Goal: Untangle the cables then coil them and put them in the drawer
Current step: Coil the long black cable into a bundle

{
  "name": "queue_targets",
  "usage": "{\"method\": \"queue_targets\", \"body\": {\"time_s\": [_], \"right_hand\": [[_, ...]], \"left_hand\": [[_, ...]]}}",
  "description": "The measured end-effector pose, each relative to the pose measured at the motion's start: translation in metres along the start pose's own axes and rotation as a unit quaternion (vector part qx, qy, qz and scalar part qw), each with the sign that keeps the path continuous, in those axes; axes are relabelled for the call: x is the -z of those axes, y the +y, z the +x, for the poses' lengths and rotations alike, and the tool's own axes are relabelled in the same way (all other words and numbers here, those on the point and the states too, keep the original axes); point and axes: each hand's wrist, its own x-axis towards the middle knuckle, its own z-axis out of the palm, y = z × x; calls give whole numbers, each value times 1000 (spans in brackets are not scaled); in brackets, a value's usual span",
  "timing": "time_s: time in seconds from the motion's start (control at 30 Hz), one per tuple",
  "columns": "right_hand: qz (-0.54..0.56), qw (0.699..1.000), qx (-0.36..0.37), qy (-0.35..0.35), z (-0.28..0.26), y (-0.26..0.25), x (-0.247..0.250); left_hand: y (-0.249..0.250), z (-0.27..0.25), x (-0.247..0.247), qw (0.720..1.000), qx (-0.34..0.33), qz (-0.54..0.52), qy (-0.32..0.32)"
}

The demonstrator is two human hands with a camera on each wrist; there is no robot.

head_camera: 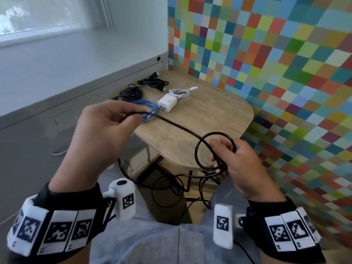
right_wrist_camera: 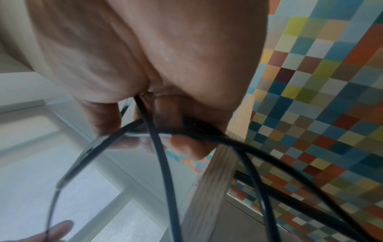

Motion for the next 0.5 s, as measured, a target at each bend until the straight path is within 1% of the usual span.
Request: {"method": "queue_targets", "body": {"time_s": [0.07,0.17,0.27,0.33,0.4,0.43,0.47,0.5], "right_hand": [[-3,1000,1,5,0,0,-2],[-37,999,6,-7,-1,-2,-9],[-32,999,7,-18,-1,-3,-17],[-6,1000,2,-14,-2,-4,-20],[17,1000,-9,-3,-3,-7,-19],[25,1000,-16,-1,-3,-8,-18],[29,999,-22,-4,-4,-10,-17],[33,999,-28,-11,-4,-9,-16]], "left_hand": [[3,-2,1,999,-7,40,-36],[14,-7,-6,987,-60,115,-93],[22,-15,-24,965,-66,171,-190],[18,-19,-36,955,-47,168,-240],[12,-20,-43,961,-33,115,-250],[10,-19,-45,967,-34,95,-235],[8,-19,-46,974,-42,82,-207],[7,-18,-45,982,-55,68,-165]]}}
